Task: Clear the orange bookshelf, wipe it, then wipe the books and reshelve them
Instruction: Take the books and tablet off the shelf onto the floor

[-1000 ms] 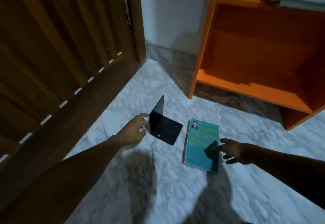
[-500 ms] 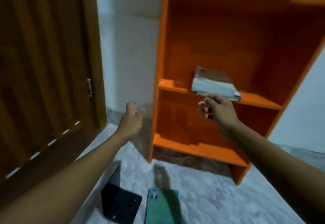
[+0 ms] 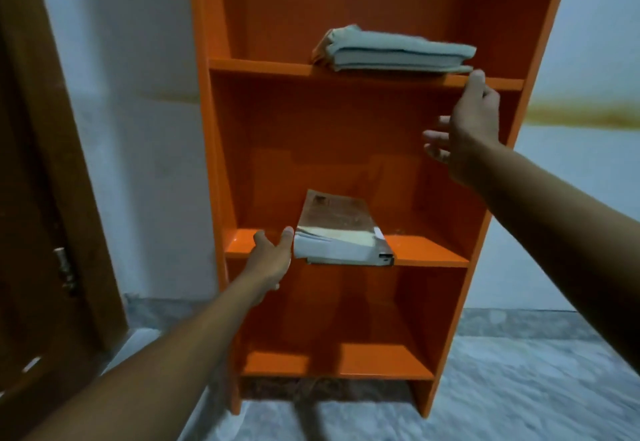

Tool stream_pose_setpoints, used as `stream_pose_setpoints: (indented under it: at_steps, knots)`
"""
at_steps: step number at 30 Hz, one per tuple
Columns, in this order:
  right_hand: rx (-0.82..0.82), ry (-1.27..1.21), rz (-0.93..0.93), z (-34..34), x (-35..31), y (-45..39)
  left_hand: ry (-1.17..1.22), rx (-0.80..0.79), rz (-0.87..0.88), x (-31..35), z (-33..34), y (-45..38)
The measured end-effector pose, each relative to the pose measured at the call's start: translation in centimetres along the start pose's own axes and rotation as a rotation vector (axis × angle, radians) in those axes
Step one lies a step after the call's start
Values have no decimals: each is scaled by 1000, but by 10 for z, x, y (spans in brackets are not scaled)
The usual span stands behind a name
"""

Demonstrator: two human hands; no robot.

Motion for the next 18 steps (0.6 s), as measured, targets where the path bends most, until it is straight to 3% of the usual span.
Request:
stream_pose_setpoints:
  at_steps: [7, 18]
  knots:
    - [-70, -17, 153, 29, -52, -20, 94, -50, -160, 32, 25, 1]
    - [-182, -105, 244, 32, -39, 19, 255, -144, -326, 24, 49, 14]
Point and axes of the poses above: each hand's wrist, its own y-axis away from the middle knuckle, its own z-axis out of the palm, x = y × z, the point moved 10 cm from there along -y, towards the middle knuckle, and after that the axes turned 14 degrees about z, right-handed, at the moved point
